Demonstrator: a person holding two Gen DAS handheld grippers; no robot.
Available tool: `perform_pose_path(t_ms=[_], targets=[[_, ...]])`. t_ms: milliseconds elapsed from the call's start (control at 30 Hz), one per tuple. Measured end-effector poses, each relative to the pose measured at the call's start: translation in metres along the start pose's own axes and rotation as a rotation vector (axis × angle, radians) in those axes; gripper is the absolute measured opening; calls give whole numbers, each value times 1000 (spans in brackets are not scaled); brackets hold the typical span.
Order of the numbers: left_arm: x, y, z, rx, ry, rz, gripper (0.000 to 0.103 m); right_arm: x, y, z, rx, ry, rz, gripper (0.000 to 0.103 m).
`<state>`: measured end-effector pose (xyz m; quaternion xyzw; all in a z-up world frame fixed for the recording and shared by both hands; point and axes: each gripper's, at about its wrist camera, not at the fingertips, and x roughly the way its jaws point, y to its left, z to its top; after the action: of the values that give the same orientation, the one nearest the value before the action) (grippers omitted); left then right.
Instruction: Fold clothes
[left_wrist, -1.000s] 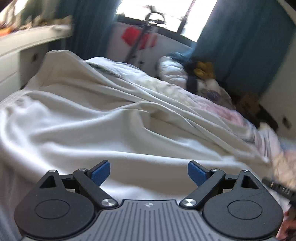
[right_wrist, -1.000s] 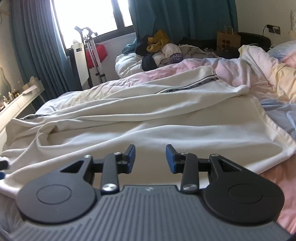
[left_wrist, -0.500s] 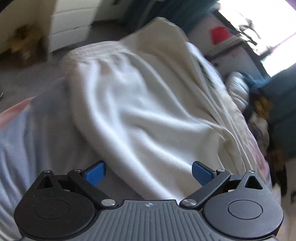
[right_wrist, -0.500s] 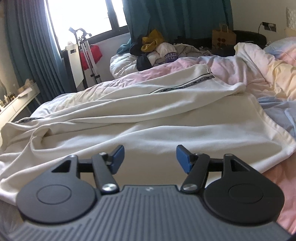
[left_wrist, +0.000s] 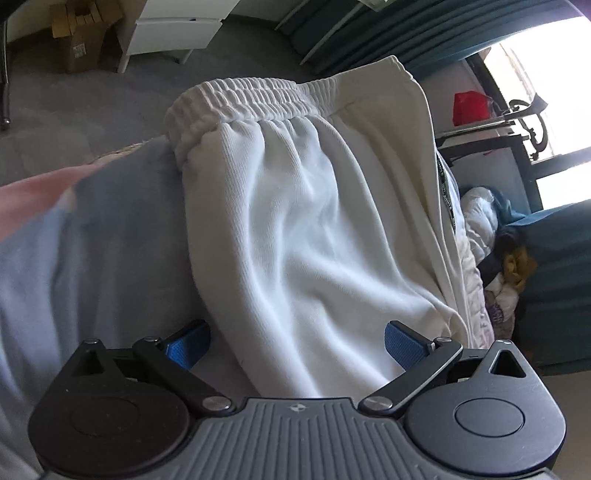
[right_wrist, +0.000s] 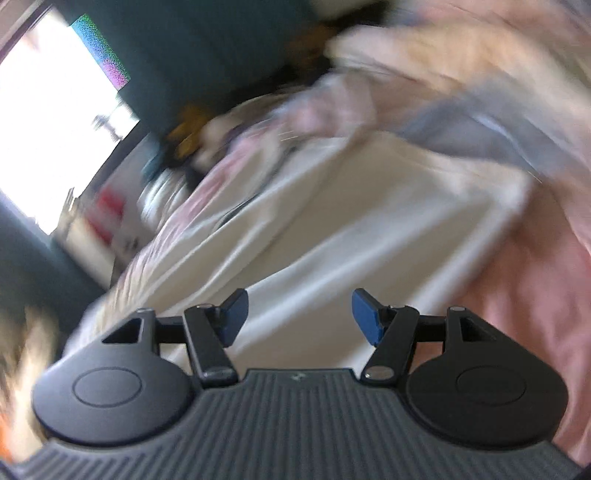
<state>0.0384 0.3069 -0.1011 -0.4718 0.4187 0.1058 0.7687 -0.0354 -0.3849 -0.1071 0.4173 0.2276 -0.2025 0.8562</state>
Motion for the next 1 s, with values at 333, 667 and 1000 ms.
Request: perform_pose_path(t_ms=[333,667,1000], targets=[[10,2,-4,-25,24,-137,89,-6,-99,22,534,-111,-145,66],[20,4,0,-50,30,-153,75,66,-87,47,474,-123,-254,66],[22,7,-2,-114,5,-194,72,67,-70,61,371,-227,-15,66]])
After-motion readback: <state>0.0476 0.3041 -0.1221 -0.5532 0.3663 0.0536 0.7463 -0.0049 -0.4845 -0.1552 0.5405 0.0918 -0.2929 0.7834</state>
